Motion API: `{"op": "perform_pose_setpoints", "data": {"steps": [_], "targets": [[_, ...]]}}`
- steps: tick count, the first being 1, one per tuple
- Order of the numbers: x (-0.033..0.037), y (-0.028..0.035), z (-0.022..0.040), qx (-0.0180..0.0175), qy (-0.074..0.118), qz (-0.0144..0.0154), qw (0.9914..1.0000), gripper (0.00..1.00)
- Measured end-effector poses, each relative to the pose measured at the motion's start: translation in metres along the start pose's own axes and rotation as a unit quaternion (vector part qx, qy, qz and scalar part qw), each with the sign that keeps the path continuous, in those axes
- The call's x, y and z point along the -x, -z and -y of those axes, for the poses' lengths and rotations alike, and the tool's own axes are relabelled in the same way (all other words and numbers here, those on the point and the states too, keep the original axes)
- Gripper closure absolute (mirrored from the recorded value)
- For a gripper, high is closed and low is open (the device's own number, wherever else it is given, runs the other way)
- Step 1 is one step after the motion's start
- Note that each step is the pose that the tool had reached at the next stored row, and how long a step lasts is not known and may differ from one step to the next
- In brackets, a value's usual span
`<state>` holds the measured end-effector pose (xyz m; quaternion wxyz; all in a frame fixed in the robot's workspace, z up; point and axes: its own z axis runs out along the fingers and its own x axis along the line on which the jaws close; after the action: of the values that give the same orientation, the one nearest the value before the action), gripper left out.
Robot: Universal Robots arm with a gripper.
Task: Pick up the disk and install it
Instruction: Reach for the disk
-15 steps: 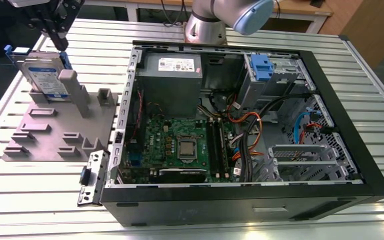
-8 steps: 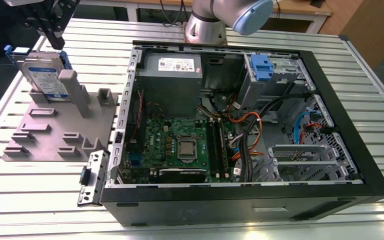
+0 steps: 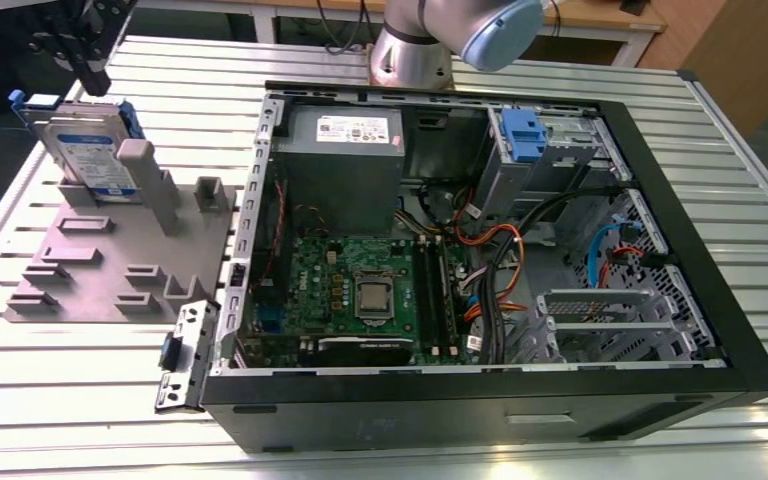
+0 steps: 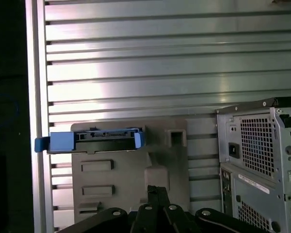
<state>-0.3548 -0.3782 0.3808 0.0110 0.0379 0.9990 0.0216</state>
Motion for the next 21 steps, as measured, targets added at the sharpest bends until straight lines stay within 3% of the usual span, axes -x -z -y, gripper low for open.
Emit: {"op": "perform_pose_setpoints", "data": {"steps": [5,17,21], "targets": [[-0.0107,-0.0003,0.0004,0.0000,0.000,-0.0002,1.00000,0.89],[-0.0112,-0.0003,0.0004,0.0000,0.000,-0.0002,1.00000,0.89],[-0.0165,-0.0007,0.0008,0.0000,0.000,-0.0002,1.00000,0.89]]}}
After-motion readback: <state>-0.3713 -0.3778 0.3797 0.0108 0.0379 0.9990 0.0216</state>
